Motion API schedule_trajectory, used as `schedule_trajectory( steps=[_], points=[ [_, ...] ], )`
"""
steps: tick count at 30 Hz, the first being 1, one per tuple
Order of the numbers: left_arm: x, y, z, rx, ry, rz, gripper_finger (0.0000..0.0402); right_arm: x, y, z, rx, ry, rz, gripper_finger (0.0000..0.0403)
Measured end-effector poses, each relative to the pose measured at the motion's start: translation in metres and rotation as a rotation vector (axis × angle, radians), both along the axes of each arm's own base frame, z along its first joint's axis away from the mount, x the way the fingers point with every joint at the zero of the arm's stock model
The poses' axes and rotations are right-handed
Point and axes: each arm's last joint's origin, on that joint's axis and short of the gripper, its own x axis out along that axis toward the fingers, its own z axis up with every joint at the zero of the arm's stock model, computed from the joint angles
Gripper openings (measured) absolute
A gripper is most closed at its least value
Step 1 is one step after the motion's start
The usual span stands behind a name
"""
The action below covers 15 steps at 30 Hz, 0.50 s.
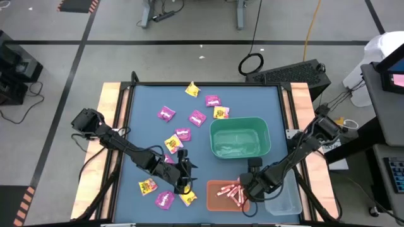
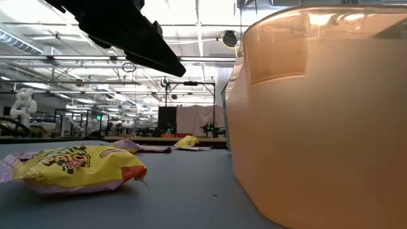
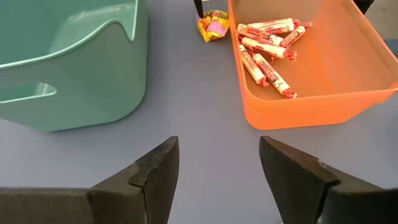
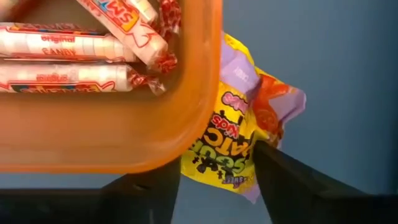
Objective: Sort candy
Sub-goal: Put the yellow candy pack into the green bin
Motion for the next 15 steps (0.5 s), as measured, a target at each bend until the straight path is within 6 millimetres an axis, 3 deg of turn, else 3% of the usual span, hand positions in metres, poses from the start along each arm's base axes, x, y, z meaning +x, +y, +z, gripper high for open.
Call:
schedule_trajectory(
  steps=[8,15],
  points=[
    [-0.001,-0.002,0.0,-0.001,0.0,-0.006,0.0228,-0.002,-0.001,0.007,0.014,-0.009,-0.003,0.0091],
    [-0.001,-0.002,0.0,0.001,0.0,-0.008,0.0228,-0.003,-0.003,0.012,0.021,-0.016,-0.004,0.0044]
  ],
)
